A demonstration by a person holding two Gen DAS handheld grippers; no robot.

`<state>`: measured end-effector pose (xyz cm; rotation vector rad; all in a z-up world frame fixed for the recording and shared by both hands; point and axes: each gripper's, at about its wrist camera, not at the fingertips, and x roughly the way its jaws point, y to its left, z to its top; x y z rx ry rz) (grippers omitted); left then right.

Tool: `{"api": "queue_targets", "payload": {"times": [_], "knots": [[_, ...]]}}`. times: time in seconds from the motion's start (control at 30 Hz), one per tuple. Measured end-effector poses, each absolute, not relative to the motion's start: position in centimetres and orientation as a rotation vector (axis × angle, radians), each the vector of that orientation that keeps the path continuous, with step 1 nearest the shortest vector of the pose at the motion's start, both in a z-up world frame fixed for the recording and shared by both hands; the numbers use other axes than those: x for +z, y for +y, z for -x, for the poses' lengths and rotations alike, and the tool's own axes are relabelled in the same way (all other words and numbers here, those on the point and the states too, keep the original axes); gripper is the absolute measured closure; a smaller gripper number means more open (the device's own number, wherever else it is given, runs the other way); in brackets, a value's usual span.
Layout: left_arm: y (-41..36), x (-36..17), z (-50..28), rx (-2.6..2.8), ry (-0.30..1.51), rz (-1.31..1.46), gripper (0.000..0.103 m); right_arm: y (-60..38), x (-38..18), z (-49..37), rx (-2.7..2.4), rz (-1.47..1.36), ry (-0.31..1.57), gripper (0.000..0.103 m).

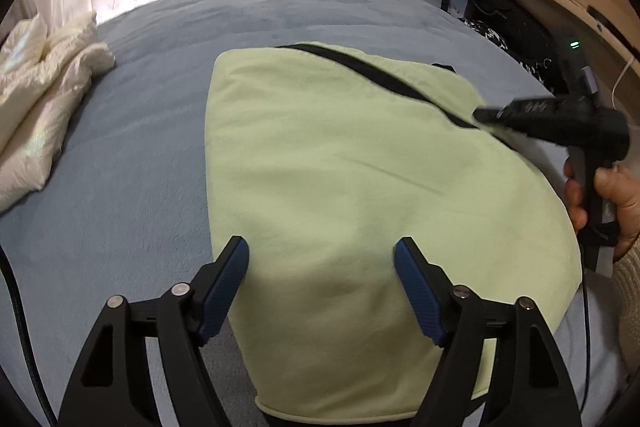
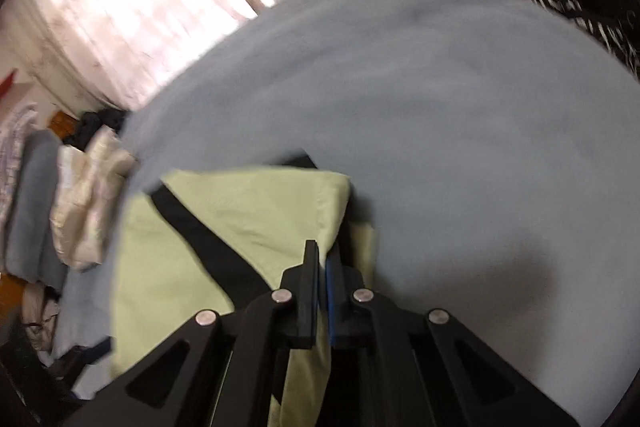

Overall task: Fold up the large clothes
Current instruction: 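Smooth and square the green folded bundle with both grippers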

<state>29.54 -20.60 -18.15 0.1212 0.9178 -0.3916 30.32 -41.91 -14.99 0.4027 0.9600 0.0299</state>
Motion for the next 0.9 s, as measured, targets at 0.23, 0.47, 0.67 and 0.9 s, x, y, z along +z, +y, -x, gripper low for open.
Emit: {"api": "queue_targets", "payload": {"times": [0.23,0.47,0.67,0.9], "knots": [[-19.2,-15.5,-29.6,-0.358,0.860,-0.095,0.027,-41.1,-10.9,-28.3,-0.108,-0.303,0.908,0.094],[-18.8,-13.5,-33.6,-0.296,0.816,0.029,0.029,-35.8,-8.8,-30.5,0.061,-0.423,0.882,0.094],[-19.9,-17.1,-37.1,-0.249,0.908,0.086,0.030,-32.7,-13.7,-33.7,0.051,-0.440,0.924,0.094],[-19.8,-18.1,-37.7,-0.243,0.907,0.090,0.030,-39.4,-14.6,-32.8,-0.076,-0.507,0.863,0.103]]}}
